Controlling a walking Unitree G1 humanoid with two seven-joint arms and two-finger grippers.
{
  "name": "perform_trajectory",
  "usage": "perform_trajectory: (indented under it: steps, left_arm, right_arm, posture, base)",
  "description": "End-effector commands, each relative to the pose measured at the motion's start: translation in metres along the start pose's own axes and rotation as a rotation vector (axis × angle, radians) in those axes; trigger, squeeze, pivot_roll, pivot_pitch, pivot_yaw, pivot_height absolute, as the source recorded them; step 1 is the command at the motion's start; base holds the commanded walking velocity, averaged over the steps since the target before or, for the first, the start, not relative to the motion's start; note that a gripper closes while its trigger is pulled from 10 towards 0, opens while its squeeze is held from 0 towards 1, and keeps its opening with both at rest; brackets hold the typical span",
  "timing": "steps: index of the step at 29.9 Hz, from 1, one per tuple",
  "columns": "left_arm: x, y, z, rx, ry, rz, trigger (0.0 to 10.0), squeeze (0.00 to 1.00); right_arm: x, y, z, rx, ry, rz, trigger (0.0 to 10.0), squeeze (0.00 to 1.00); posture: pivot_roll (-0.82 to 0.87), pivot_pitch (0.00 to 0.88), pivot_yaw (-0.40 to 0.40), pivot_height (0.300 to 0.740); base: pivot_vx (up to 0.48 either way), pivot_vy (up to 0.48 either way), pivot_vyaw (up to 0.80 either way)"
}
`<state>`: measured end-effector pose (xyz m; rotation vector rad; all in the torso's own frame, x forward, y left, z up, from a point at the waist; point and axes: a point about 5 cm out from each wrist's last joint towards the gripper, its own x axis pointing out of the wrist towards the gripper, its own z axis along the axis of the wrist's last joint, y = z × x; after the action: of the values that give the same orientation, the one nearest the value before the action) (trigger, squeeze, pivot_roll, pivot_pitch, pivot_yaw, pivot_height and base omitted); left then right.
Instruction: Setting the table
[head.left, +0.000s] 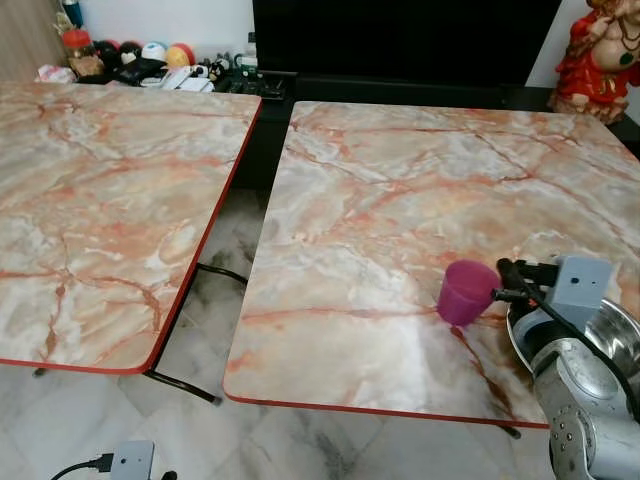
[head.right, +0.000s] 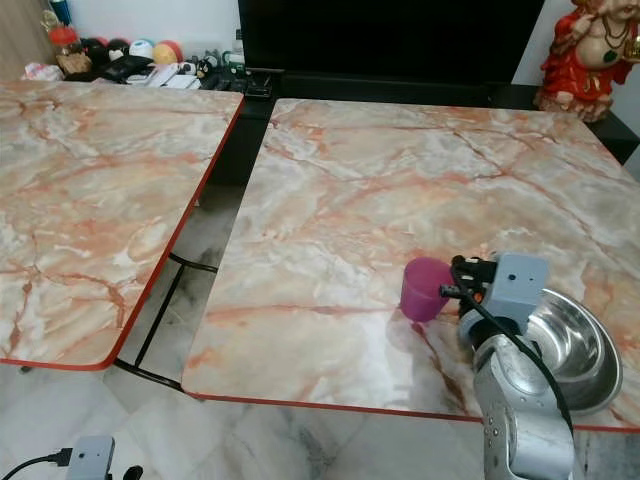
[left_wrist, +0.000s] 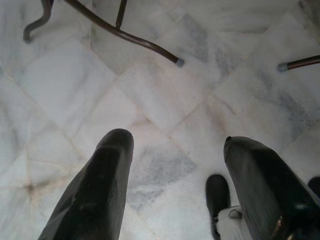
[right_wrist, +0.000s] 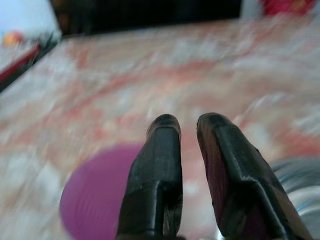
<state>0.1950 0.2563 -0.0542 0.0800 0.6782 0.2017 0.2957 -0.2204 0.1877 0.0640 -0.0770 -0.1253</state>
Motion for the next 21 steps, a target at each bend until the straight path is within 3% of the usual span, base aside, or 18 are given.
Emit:
perform_trajectory:
  steps: [1,3,12,19,21]
  left_arm:
    - [-0.002,-0.002,-0.009,0.026,0.038,-0.015,10.0,0.00]
    - [-0.003,-0.002,-0.009,0.025,0.042,-0.015,10.0,0.00]
    - [-0.005,0.004,-0.015,-0.002,0.068,0.012,10.0,0.00]
    - [-0.006,0.005,-0.017,0.004,0.079,0.009,10.0,0.00]
    - [-0.006,0.005,-0.018,0.004,0.082,0.006,10.0,0.00]
  right_arm:
    - [-0.003,0.009,0.013,-0.029,-0.091,0.008,10.0,0.00]
    - [-0.006,0.017,0.009,-0.068,-0.093,0.040,10.0,0.00]
    - [-0.007,0.025,0.006,-0.036,-0.111,0.052,10.0,0.00]
    - [-0.005,0.037,0.003,-0.032,-0.123,0.077,10.0,0.00]
    - [-0.007,0.041,0.002,-0.046,-0.132,0.103,10.0,0.00]
  posture:
    - [-0.12,0.096,0.020,0.740]
    - [-0.11,0.091,0.022,0.740]
    - [-0.09,0.065,0.014,0.740]
    - [-0.08,0.047,0.020,0.740]
    - [-0.08,0.043,0.022,0.740]
  base:
    - [0.000,0.000,0.00]
    - [0.000,0.000,0.00]
    - [0.000,0.000,0.00]
    - [0.000,0.430,0.00]
    - [0.000,0.480,0.80]
